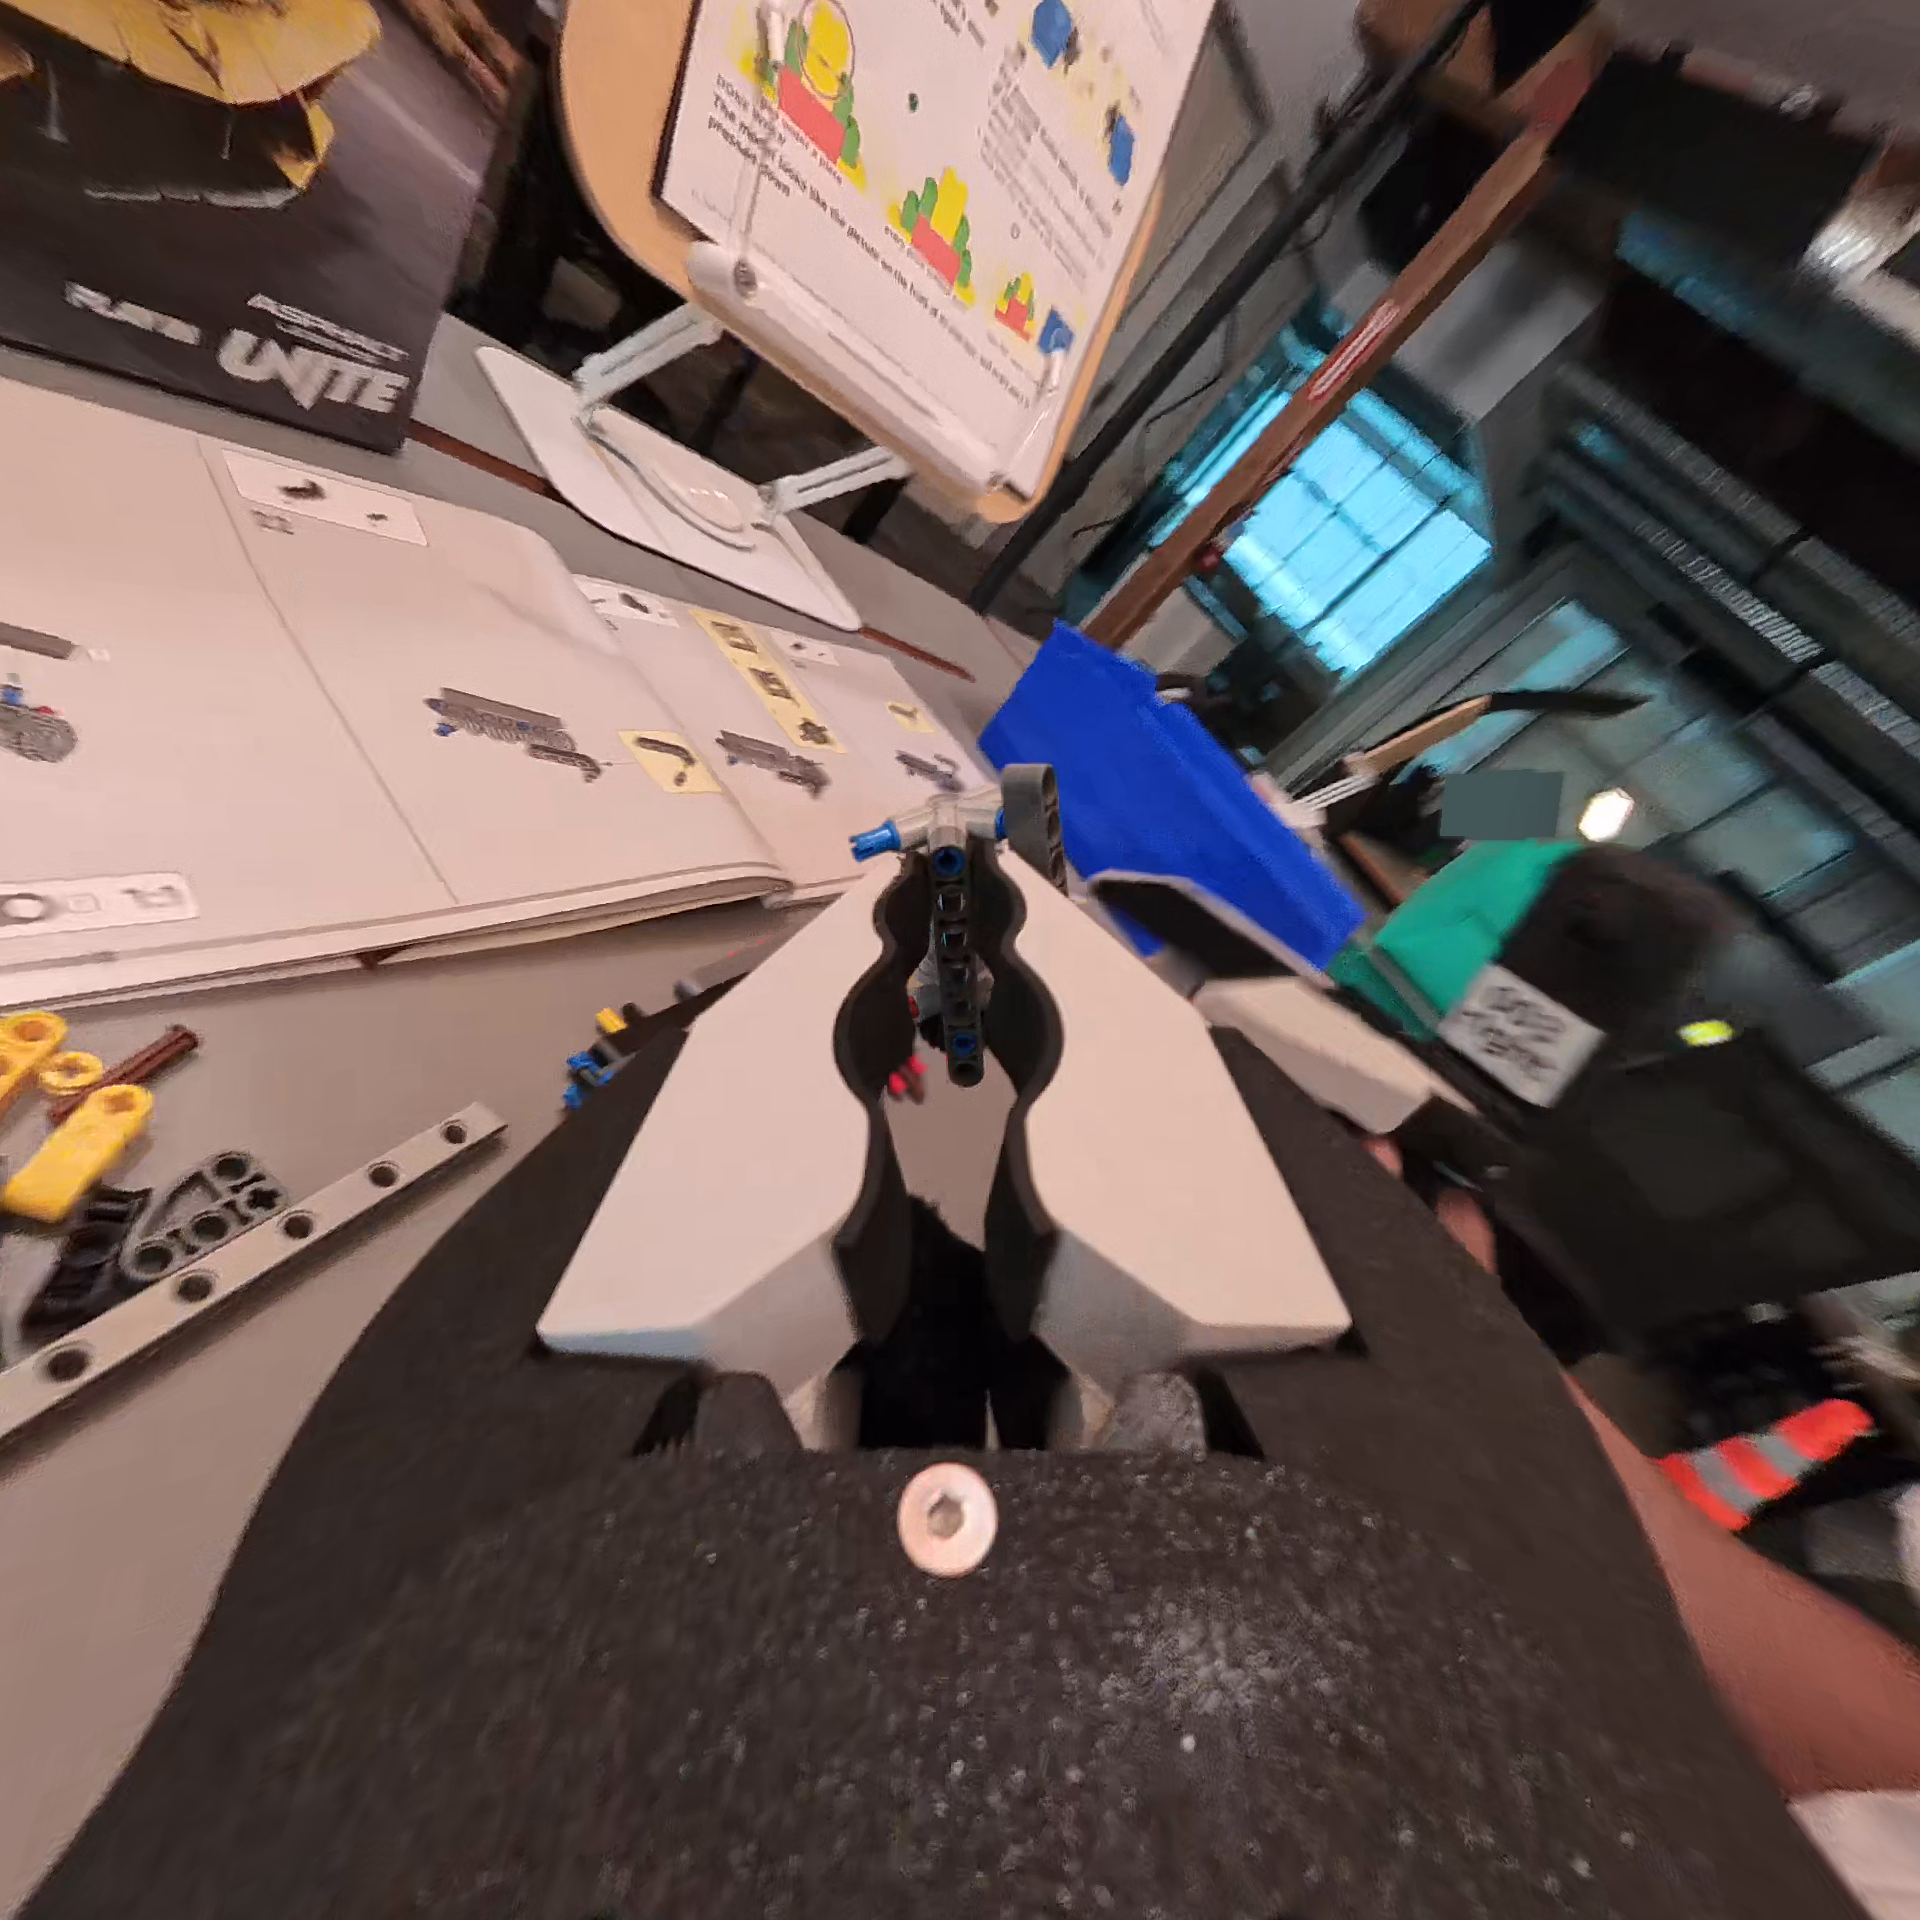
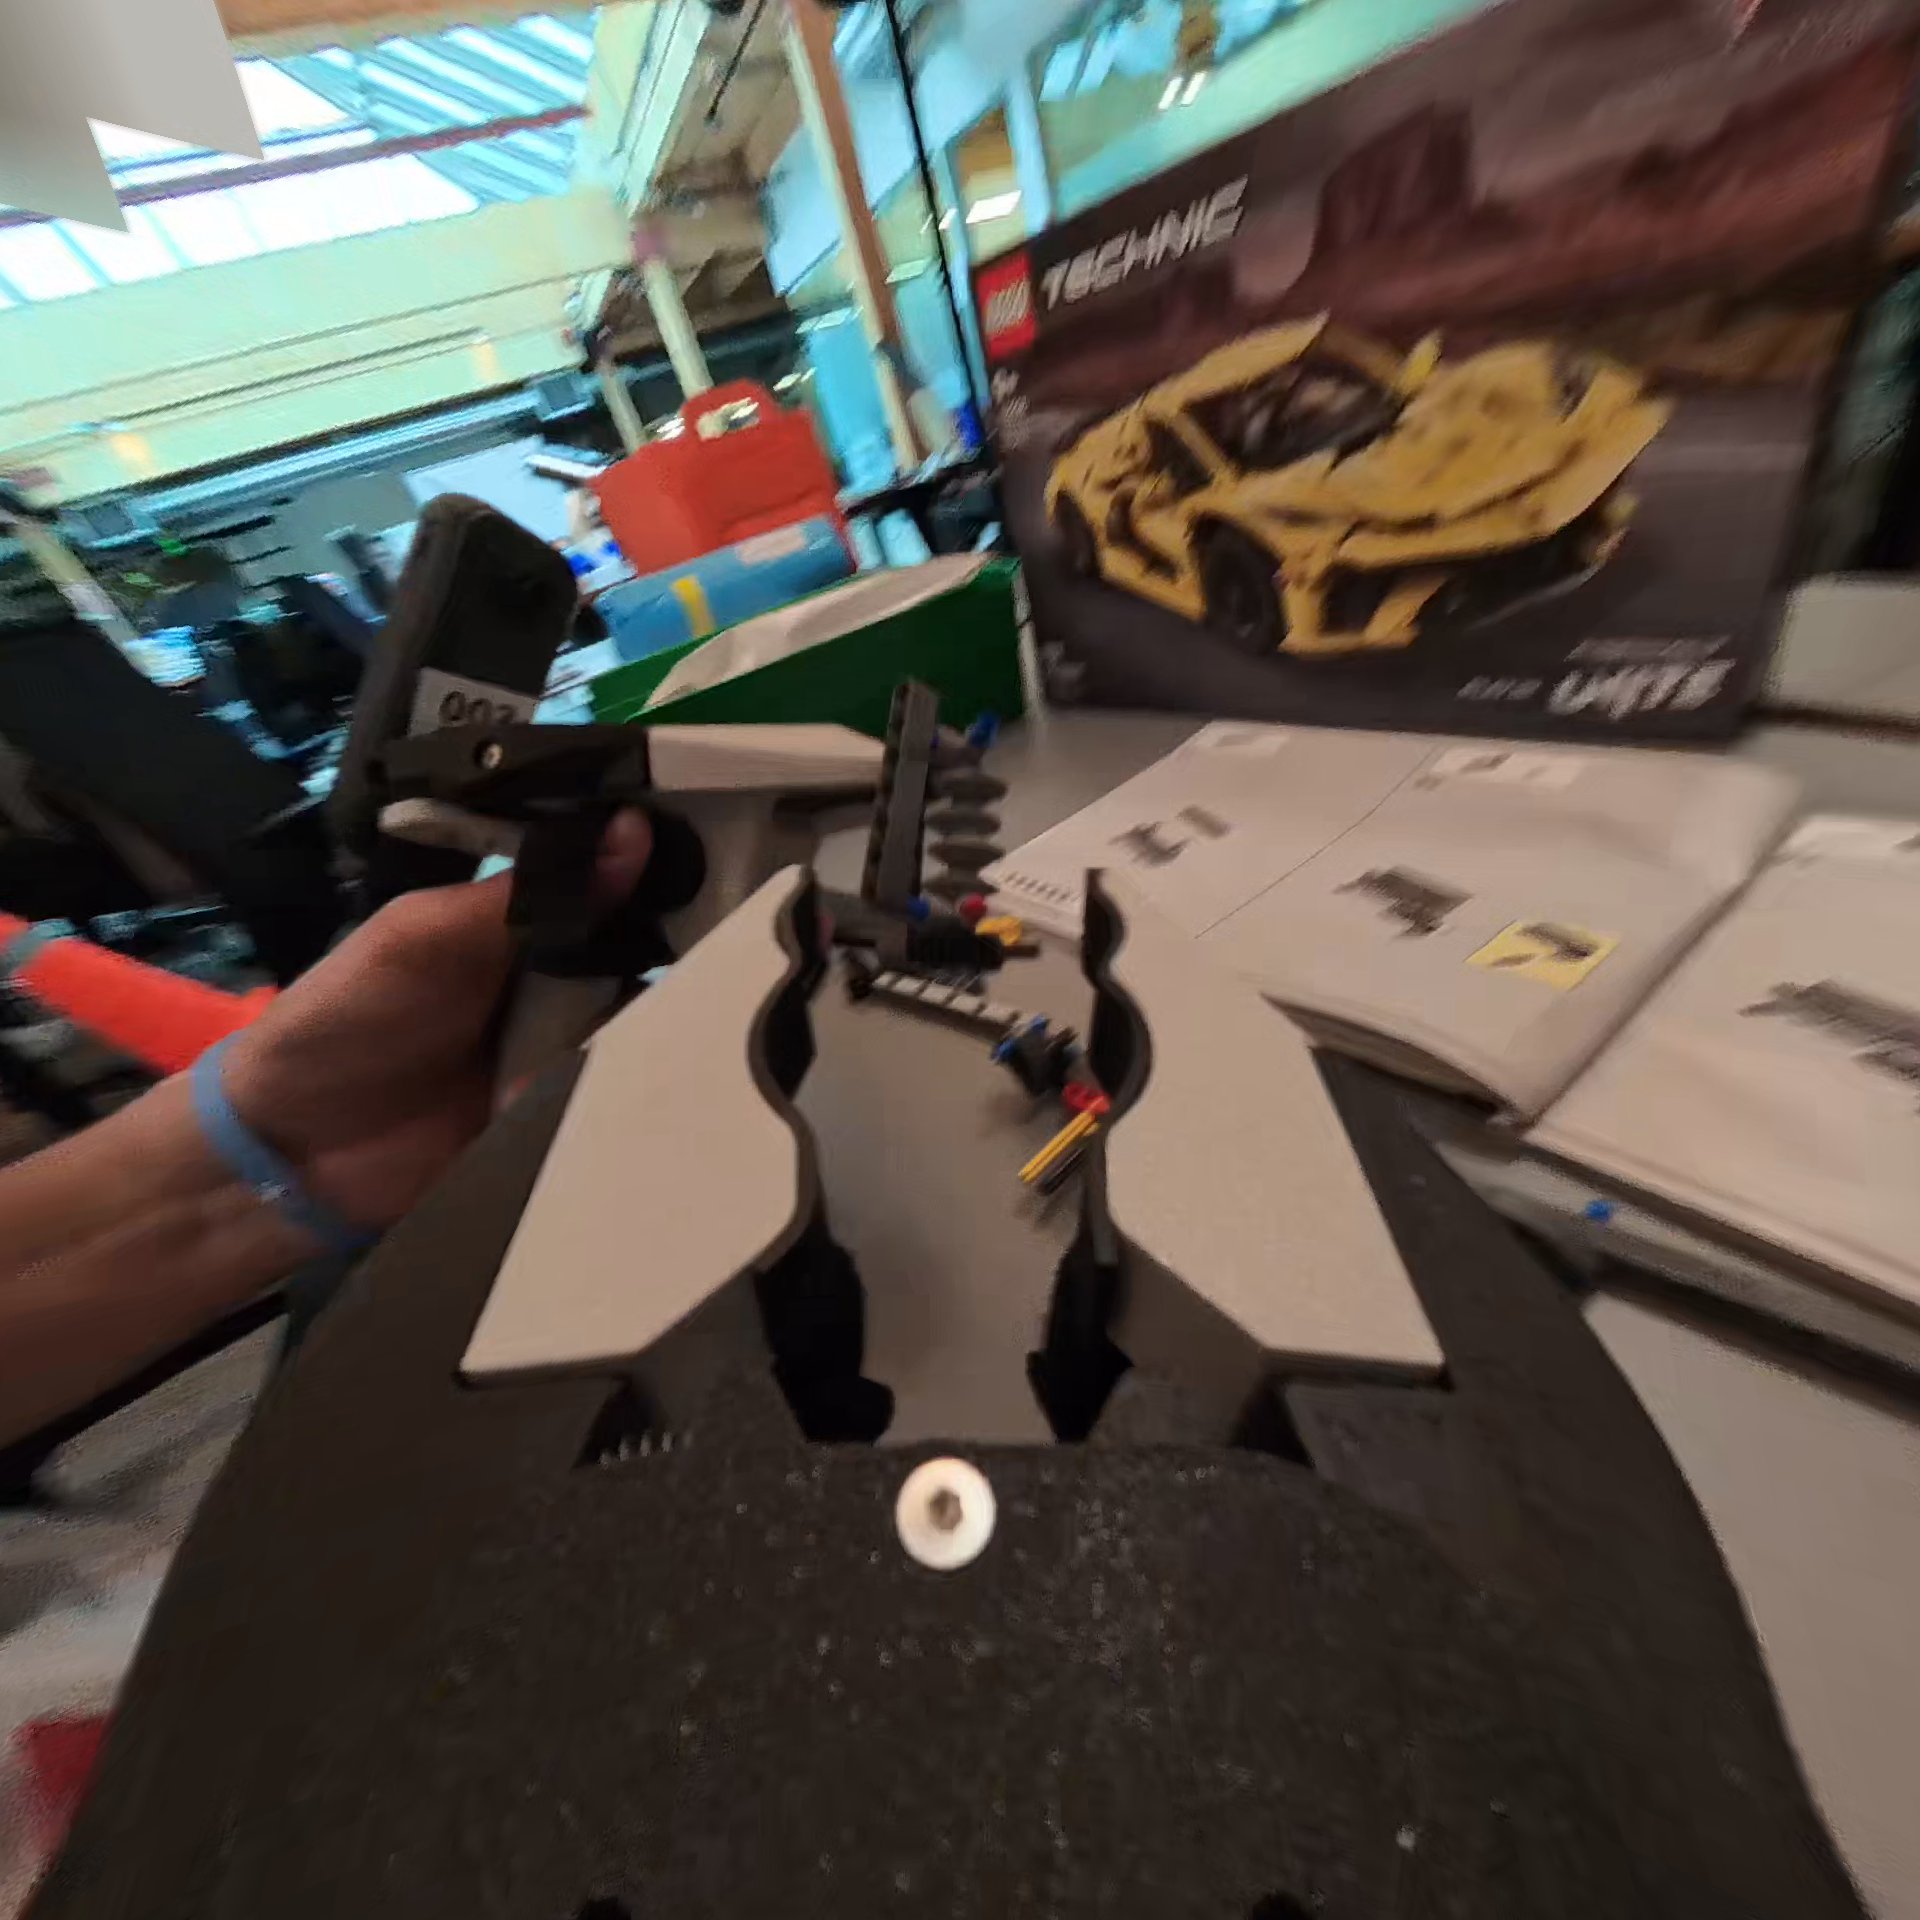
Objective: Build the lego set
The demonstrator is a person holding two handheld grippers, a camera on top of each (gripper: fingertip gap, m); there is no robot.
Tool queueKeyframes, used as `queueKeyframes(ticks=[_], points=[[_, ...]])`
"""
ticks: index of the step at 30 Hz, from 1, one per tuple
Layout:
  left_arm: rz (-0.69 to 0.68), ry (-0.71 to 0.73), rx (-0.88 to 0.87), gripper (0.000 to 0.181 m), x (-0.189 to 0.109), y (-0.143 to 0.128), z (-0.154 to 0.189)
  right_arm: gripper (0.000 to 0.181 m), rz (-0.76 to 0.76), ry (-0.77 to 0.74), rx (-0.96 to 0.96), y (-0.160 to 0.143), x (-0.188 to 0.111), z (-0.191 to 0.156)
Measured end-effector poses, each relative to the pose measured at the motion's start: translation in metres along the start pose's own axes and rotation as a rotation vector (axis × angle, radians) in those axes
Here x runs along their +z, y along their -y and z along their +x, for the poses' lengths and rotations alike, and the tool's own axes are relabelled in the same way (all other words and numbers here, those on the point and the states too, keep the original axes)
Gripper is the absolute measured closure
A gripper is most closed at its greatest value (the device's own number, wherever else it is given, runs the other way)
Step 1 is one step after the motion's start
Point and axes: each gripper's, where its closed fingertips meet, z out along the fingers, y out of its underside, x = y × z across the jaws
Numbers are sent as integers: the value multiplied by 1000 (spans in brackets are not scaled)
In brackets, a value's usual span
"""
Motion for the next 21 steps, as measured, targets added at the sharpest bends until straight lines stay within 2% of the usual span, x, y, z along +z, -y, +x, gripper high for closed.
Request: queueKeyframes(ticks=[1,3,7,14,21], points=[[10,-34,-31,175,-1,2,1,120,-58,59,73,-9,4,-3],[38,-102,-77,174,-3,6,8,111,-117,166,193,-19,12,-12],[87,-183,-137,175,-6,10,18,114,-12,283,399,-4,22,-25],[149,-250,-161,175,-12,13,28,141,63,283,395,5,21,-31],[136,-262,-172,175,-8,9,31,141,76,274,399,4,15,-29]])
